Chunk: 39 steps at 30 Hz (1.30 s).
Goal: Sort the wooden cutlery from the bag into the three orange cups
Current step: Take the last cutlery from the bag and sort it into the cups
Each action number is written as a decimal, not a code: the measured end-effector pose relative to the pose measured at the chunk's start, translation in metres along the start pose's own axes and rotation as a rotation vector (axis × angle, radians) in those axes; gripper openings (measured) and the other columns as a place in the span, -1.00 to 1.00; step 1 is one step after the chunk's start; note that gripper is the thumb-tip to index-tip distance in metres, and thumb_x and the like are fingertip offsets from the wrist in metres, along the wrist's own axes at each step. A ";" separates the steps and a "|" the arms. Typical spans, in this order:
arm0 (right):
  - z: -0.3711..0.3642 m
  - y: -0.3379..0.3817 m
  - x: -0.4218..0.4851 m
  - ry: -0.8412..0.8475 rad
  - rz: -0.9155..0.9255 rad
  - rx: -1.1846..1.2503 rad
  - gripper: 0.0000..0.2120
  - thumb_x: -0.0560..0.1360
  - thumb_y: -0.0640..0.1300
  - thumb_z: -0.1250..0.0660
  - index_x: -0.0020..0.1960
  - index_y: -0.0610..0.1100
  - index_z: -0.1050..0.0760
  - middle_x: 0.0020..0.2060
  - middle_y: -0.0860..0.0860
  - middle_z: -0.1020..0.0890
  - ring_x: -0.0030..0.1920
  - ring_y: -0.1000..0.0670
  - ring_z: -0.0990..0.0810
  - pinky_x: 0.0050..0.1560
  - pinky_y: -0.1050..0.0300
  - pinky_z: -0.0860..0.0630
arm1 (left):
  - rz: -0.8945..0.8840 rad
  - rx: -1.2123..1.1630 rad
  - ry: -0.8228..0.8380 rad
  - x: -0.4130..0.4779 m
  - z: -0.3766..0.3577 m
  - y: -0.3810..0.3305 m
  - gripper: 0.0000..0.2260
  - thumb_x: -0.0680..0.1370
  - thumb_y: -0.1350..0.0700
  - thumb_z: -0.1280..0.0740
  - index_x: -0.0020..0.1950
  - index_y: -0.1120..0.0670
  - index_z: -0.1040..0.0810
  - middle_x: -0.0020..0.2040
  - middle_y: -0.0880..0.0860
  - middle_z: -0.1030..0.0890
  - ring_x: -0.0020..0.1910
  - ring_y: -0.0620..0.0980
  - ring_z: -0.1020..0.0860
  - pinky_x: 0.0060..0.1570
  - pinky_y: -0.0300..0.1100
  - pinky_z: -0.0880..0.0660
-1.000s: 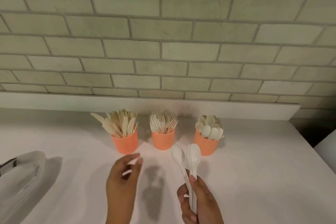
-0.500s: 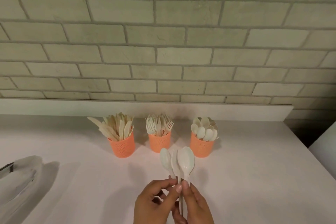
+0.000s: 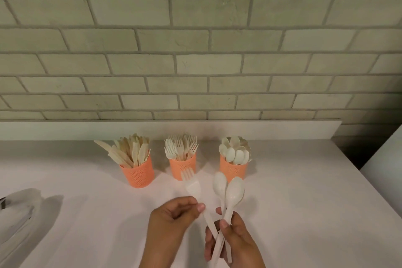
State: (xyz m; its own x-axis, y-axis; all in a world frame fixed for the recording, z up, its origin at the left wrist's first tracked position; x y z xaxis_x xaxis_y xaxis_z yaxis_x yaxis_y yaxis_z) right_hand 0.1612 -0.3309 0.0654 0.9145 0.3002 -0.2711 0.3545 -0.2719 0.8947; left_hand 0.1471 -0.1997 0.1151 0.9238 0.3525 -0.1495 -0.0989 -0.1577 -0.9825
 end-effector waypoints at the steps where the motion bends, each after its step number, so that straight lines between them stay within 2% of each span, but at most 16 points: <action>1: 0.010 0.001 -0.001 -0.010 -0.009 0.114 -0.63 0.34 -0.13 -0.22 0.11 -0.22 -0.33 -0.44 -0.20 -0.58 -0.50 -0.18 -0.53 -0.46 0.06 -0.49 | -0.029 -0.007 -0.031 0.006 0.004 -0.009 -0.81 0.32 0.46 -0.44 -0.32 0.18 -0.62 -0.48 0.03 -0.63 -0.49 -0.16 -0.54 -0.42 -0.44 -0.47; 3: 0.031 -0.006 -0.002 -0.018 -0.022 0.098 -0.64 0.32 -0.13 -0.22 0.08 -0.24 -0.34 -0.42 -0.18 -0.59 -0.45 -0.15 -0.56 -0.41 0.07 -0.51 | -0.109 -0.011 -0.100 0.021 0.015 -0.031 -0.84 0.34 0.41 -0.43 -0.28 0.16 -0.60 -0.45 0.00 -0.64 -0.44 -0.14 -0.54 -0.38 -0.45 -0.47; 5: 0.032 -0.006 0.003 0.001 -0.054 0.094 -0.68 0.31 -0.17 -0.26 0.03 -0.28 -0.40 -0.40 -0.16 -0.58 -0.49 -0.13 -0.54 -0.46 0.11 -0.50 | -0.203 0.007 -0.154 0.040 0.025 -0.057 -0.88 0.35 0.34 -0.46 -0.25 0.14 -0.61 -0.43 -0.04 -0.65 -0.43 -0.18 -0.55 -0.37 -0.47 -0.46; 8: 0.050 -0.010 0.004 -0.053 -0.049 0.005 -0.86 0.45 -0.29 -0.33 0.00 -0.31 -0.49 -0.43 -0.11 -0.58 -0.53 -0.10 -0.53 -0.50 0.20 -0.47 | -0.271 0.097 -0.233 0.079 0.031 -0.076 -0.88 0.35 0.27 -0.50 -0.26 0.09 -0.61 -0.42 -0.10 -0.66 -0.42 -0.19 -0.56 -0.35 -0.41 -0.49; 11: 0.050 0.000 0.002 -0.059 0.012 -0.108 -0.70 0.34 -0.12 -0.33 0.01 -0.27 -0.53 -0.44 -0.07 -0.62 -0.43 -0.03 -0.57 -0.35 0.26 -0.49 | -0.267 0.151 -0.262 0.120 0.029 -0.064 -0.86 0.36 0.27 -0.50 -0.29 0.06 -0.60 -0.43 -0.10 -0.65 -0.40 -0.17 -0.60 -0.18 -0.21 -0.55; 15: 0.051 0.001 0.010 0.004 0.052 -0.163 -0.65 0.33 -0.08 -0.22 0.05 -0.24 -0.44 -0.43 -0.10 -0.66 -0.36 0.08 -0.59 -0.23 0.31 -0.50 | -0.277 0.354 -0.283 0.147 0.014 -0.038 -0.90 0.37 0.21 -0.50 -0.28 0.07 -0.60 -0.36 -0.03 -0.63 -0.38 -0.08 -0.56 -0.23 -0.17 -0.50; 18: 0.052 -0.001 0.013 -0.004 0.048 -0.136 -0.70 0.32 -0.14 -0.22 0.01 -0.26 -0.46 -0.45 -0.07 -0.63 -0.43 0.05 -0.59 -0.32 0.31 -0.50 | -0.263 0.585 -0.296 0.152 0.002 -0.015 -0.98 0.42 0.16 -0.44 -0.21 0.07 -0.65 -0.29 -0.02 -0.65 -0.28 -0.04 -0.59 -0.25 -0.21 -0.46; 21: 0.052 -0.003 0.007 -0.001 0.035 -0.092 -0.89 0.49 -0.38 -0.24 -0.08 -0.28 -0.54 -0.43 -0.09 -0.52 -0.56 0.01 -0.49 -0.48 0.27 -0.42 | -0.253 0.822 -0.300 0.151 -0.005 0.001 -0.89 0.44 0.15 -0.36 -0.23 0.07 -0.67 -0.30 -0.06 -0.61 -0.34 -0.02 -0.53 -0.43 -0.28 -0.31; 23: 0.052 -0.004 0.001 0.017 0.036 -0.103 -0.74 0.54 -0.44 -0.11 -0.04 -0.26 -0.55 -0.45 -0.08 -0.48 -0.60 0.02 -0.36 -0.54 0.27 -0.30 | -0.294 0.960 -0.288 0.152 -0.008 0.005 -0.82 0.45 0.13 -0.34 -0.31 0.13 -0.66 -0.34 0.03 -0.62 -0.39 0.01 -0.48 -0.47 -0.28 -0.24; 25: 0.053 0.000 0.002 -0.034 0.025 -0.104 -0.74 0.56 -0.40 -0.11 0.02 -0.23 -0.56 -0.47 -0.04 -0.46 -0.59 0.03 -0.29 -0.54 0.26 -0.23 | -0.346 1.033 -0.283 0.154 -0.008 0.009 -0.77 0.45 0.10 -0.35 -0.38 0.16 -0.63 -0.36 0.11 -0.61 -0.41 0.04 -0.47 -0.48 -0.23 -0.21; 27: 0.051 0.005 0.004 -0.077 0.005 -0.086 -0.77 0.55 -0.37 -0.17 0.04 -0.19 -0.57 -0.45 -0.03 -0.43 -0.54 0.03 -0.28 -0.52 0.25 -0.21 | -0.366 1.018 -0.278 0.154 -0.005 0.012 -0.83 0.44 0.13 -0.36 -0.33 0.14 -0.63 -0.30 0.13 -0.62 -0.33 0.08 -0.55 -0.42 -0.20 -0.30; 29: 0.050 0.009 0.004 -0.083 0.014 -0.075 -0.79 0.53 -0.37 -0.23 0.07 -0.17 -0.56 -0.42 -0.03 -0.40 -0.51 0.02 -0.29 -0.51 0.24 -0.24 | -0.383 0.948 -0.276 0.146 0.000 0.011 -0.89 0.44 0.12 -0.39 -0.13 0.13 -0.68 -0.15 0.13 -0.65 -0.19 0.11 -0.59 -0.22 -0.14 -0.45; 31: 0.047 0.013 0.001 -0.059 0.040 -0.066 -0.81 0.50 -0.31 -0.30 0.10 -0.20 -0.54 -0.40 -0.02 -0.39 -0.50 0.02 -0.30 -0.49 0.23 -0.28 | -0.400 0.890 -0.264 0.132 0.005 0.008 -0.78 0.44 0.11 -0.42 0.06 0.12 -0.66 -0.05 0.12 -0.63 -0.11 0.10 -0.59 -0.09 -0.11 -0.49; 33: 0.044 0.016 -0.003 -0.032 0.063 -0.077 -0.72 0.43 -0.19 -0.29 0.13 -0.22 -0.52 -0.39 -0.03 -0.43 -0.49 0.02 -0.33 -0.47 0.20 -0.33 | -0.418 0.791 -0.260 0.116 0.010 0.004 -0.74 0.44 0.14 -0.43 0.12 0.13 -0.63 -0.03 0.09 -0.60 -0.07 0.07 -0.56 -0.01 -0.11 -0.47; 36: 0.043 0.019 -0.007 -0.063 0.105 -0.126 -0.82 0.57 -0.22 -0.20 0.14 -0.13 -0.50 -0.41 -0.02 -0.49 -0.46 0.00 -0.39 -0.45 0.15 -0.35 | -0.411 0.668 -0.266 0.086 0.021 -0.001 -0.79 0.45 0.18 -0.42 0.09 0.12 -0.64 -0.12 0.01 -0.54 -0.17 -0.08 -0.50 -0.09 -0.39 -0.37; 39: 0.044 0.016 -0.010 -0.097 0.090 -0.193 -0.75 0.62 -0.24 -0.09 0.17 -0.05 -0.47 -0.42 0.00 -0.48 -0.48 0.00 -0.38 -0.49 0.15 -0.32 | -0.367 0.634 -0.296 0.063 0.032 -0.001 -0.80 0.46 0.16 -0.41 0.07 0.03 -0.63 -0.15 -0.03 -0.52 -0.25 -0.17 -0.43 -0.23 -0.58 -0.30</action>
State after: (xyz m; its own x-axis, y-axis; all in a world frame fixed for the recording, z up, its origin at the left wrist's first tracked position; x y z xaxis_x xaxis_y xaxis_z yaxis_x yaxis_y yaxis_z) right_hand 0.1661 -0.3782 0.0670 0.9586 0.1907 -0.2115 0.2350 -0.1107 0.9657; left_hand 0.1935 -0.1480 0.1034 0.8102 0.5250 0.2605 -0.0814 0.5410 -0.8371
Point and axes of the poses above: each hand's wrist, its own x-axis towards the middle knuckle, its own z-axis out of the back of the hand, y = z × x, the point moved 6 cm from there along x, towards the middle knuckle
